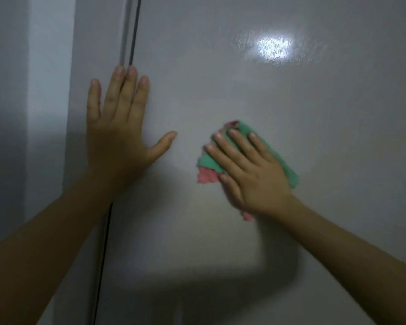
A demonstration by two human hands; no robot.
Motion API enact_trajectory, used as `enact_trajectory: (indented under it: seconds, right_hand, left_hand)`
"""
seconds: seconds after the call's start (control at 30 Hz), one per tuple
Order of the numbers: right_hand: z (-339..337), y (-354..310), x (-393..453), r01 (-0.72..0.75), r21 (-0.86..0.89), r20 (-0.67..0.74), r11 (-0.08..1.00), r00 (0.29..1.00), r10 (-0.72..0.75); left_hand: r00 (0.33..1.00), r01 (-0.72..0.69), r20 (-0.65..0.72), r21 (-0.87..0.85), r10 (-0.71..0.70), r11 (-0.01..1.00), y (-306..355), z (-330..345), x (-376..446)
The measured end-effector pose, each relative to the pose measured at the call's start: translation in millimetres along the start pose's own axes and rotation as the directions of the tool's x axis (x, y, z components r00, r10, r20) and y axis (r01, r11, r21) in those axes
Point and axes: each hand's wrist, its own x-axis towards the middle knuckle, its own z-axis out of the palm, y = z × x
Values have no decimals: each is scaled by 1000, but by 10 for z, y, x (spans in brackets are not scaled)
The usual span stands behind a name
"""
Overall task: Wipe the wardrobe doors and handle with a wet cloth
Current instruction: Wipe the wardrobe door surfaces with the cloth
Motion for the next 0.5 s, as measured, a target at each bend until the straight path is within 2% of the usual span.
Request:
enact_trajectory:
  seconds: [0.03, 0.07, 0.13, 0.17, 0.2, 0.23, 0.27, 0.3, 0.33, 0.37, 0.4, 0.43, 0.47, 0.5]
  right_hand:
    - [-39, 179, -82, 1, -5, -3, 1000, 1000, -1]
    - [-71, 378, -149, -68, -18, -25, 998, 997, 67]
    - [-132, 738, -179, -342, -29, -83, 939, 937, 338]
    - [-162, 818, -137, -504, -7, -113, 863, 858, 500]
    - [-138, 791, -42, -646, 18, -173, 763, 750, 639]
    - [-93, 669, 76, -757, 46, -228, 652, 627, 745]
    - [-58, 487, 186, -810, 71, -253, 582, 550, 796]
    - [-15, 290, 263, -790, 89, -256, 607, 571, 780]
    - [25, 102, 280, -692, 84, -236, 717, 685, 689]
    - [70, -54, 228, -519, 58, -172, 853, 836, 520]
    - [75, -100, 128, -311, 25, -96, 950, 945, 312]
    - [30, 5, 27, -125, -3, -39, 992, 991, 124]
    - [-31, 190, -44, -28, -17, -19, 999, 999, 28]
    - [-79, 388, -103, -28, -34, -17, 999, 999, 28]
  left_hand:
    - [1000, 2, -5, 7, -2, 1000, -4, -2, 1]
    - [1000, 0, -9, 11, 0, 1000, 1, 0, 7]
    - [1000, 0, -9, 8, 0, 1000, 4, 0, 4]
    - [1000, 5, -10, 11, -5, 1000, 7, 5, 5]
    - [1000, 9, -10, 17, -8, 1000, 5, 5, 9]
    - [1000, 8, -7, 18, -8, 1000, 11, 3, 10]
    - [1000, 7, -4, 14, -7, 1000, 19, -2, 7]
    - [1000, 6, -2, 13, -6, 1000, 20, -1, 3]
    - [1000, 6, -2, 14, -6, 1000, 20, 0, 6]
    - [1000, 4, -1, 13, -4, 1000, 13, 0, 4]
    - [1000, 3, -1, 11, -3, 1000, 8, -5, 3]
    - [1000, 3, 1, 10, -3, 1000, 8, -5, 1]
    - [1000, 2, 1, 11, -2, 1000, 8, 0, 5]
    - [1000, 1, -1, 15, -1, 1000, 8, 1, 7]
